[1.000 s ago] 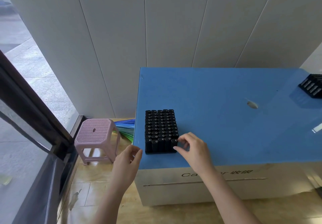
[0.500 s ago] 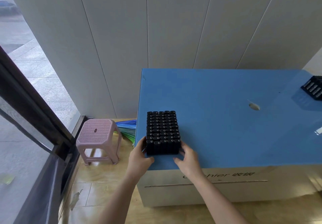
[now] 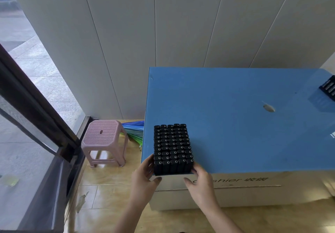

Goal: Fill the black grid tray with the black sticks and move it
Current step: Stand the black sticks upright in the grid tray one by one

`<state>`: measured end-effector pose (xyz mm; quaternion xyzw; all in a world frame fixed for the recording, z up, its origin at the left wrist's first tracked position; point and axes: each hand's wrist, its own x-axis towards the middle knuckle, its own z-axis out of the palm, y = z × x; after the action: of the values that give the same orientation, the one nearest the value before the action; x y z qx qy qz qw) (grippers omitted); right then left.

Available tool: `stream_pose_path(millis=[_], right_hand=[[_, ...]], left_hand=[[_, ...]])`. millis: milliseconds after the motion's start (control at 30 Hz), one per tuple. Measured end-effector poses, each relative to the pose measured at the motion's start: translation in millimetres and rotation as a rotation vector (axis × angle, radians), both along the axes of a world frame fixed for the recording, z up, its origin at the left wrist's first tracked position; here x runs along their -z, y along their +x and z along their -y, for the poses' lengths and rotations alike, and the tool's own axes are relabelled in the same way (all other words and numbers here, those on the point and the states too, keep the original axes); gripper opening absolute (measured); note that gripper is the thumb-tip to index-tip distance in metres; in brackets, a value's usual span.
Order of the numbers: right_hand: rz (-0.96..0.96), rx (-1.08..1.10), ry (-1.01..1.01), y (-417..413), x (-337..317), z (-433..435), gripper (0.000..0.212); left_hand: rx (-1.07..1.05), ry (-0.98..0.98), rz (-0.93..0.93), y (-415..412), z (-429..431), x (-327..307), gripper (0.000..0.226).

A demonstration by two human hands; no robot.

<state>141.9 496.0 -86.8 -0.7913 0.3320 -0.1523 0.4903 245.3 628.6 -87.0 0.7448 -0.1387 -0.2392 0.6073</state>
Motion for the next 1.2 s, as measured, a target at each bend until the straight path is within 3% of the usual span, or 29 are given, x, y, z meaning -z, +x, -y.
stream_pose_path(millis=[233, 333, 500, 700, 900, 1200], right_hand=[[0.023, 0.058, 0.052, -15.1, 6.5, -13.1, 0.059], [0.084, 0.077, 0.187, -17.2, 3.7, -10.4, 0.063], [0.169, 0.297, 0.398, -21.5, 7.5, -1.8, 0.031], [0.130, 0.260, 0.518, -11.9, 5.1, -7.9, 0.010], [0.135, 0.260, 0.534, -17.1, 6.5, -11.6, 0.009], [0.067, 0.142, 0.542, -27.6, 3.2, -15.6, 0.019]], left_hand=[[-0.030, -0.038, -0.051, -14.9, -9.8, -0.4, 0.072], [-0.074, -0.077, -0.138, -15.7, -16.7, -1.4, 0.061], [-0.236, -0.087, -0.302, -11.2, -30.7, -3.6, 0.016], [-0.211, -0.132, -0.580, -7.9, -21.4, -9.1, 0.030], [-0.264, -0.127, -0.545, -11.7, -18.3, -10.3, 0.018], [-0.211, -0.066, -0.491, -21.0, -18.9, -4.0, 0.024]])
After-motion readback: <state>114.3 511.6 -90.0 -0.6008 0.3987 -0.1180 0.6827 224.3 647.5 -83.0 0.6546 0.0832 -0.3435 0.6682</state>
